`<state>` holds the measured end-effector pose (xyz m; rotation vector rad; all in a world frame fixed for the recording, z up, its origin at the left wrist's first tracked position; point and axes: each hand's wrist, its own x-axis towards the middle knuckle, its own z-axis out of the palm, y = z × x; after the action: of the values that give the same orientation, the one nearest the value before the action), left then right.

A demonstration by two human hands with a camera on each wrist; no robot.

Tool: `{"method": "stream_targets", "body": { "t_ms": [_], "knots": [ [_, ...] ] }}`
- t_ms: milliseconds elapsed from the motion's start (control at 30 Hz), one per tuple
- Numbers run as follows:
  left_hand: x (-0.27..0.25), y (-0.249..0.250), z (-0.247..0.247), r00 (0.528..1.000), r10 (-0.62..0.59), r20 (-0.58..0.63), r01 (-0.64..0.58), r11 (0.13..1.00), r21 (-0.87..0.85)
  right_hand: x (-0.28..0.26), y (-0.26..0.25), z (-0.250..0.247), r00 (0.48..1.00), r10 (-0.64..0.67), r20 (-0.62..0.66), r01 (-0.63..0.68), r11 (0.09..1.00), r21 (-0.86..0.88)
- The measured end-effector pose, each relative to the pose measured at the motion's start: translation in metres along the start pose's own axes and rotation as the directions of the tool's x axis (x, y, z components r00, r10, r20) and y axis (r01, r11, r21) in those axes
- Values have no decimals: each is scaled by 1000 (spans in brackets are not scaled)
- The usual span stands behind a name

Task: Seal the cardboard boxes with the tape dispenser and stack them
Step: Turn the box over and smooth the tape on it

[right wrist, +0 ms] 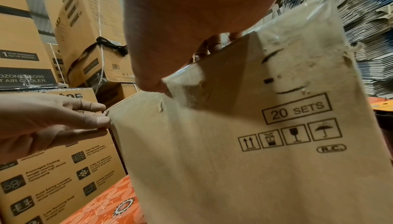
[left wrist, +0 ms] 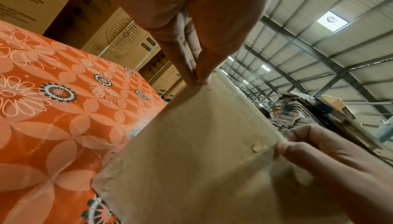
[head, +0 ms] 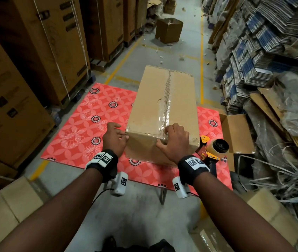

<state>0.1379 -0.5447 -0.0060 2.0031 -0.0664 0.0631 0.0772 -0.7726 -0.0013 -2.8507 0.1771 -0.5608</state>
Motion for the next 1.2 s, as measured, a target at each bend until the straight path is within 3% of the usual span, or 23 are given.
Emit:
{"method": "stream_targets", "body": {
  "t_ms": [200,333,433,533,600,667,700,733,767,833,900,1033,1200],
  "knots": [
    [-11,4,-10,989,-83,121,97,989,-111,-4,-3,2,1000,10,-14,-10,1000,-23],
    [-27,14,3,980,-154,122,179,956,-232,-6,-4,3,1000,18,-10,-19,999,-40],
    [-36,19,15,985,-153,78,168,951,-259,-7,-4,2,1000,8,-11,-9,999,-49],
    [-49,17,24,993,-89,78,99,986,-135,-8,-3,1,1000,2,-3,-2,998,-57],
    [-60,11,30,968,-57,246,63,998,-14,-9,-4,2,1000,4,-4,-4,999,-53],
    [-66,2,37,872,-24,488,-32,994,106,-10,-5,2,1000,9,-5,-9,999,-45],
    [-69,-2,38,824,-17,567,-92,982,163,-10,-4,1,1000,9,-2,-9,999,-41],
    [-70,-7,38,812,-23,583,-123,970,209,-11,-3,1,1000,5,4,-5,999,-33],
    [-70,-11,36,840,-38,541,-114,963,243,-11,-2,1,1000,1,10,-1,1000,-21],
    [-68,-13,29,931,-136,338,45,964,264,-12,0,-1,1000,0,16,0,1000,10],
    [-59,-15,22,963,-202,177,151,953,261,-15,1,-2,1000,7,10,-8,1000,28],
    [-39,4,17,969,-92,231,34,970,241,-20,-2,-6,1000,5,6,-5,1000,29],
    [-29,11,24,944,-167,284,66,940,335,-27,1,-8,1000,-12,19,11,999,43]
  ]
}}
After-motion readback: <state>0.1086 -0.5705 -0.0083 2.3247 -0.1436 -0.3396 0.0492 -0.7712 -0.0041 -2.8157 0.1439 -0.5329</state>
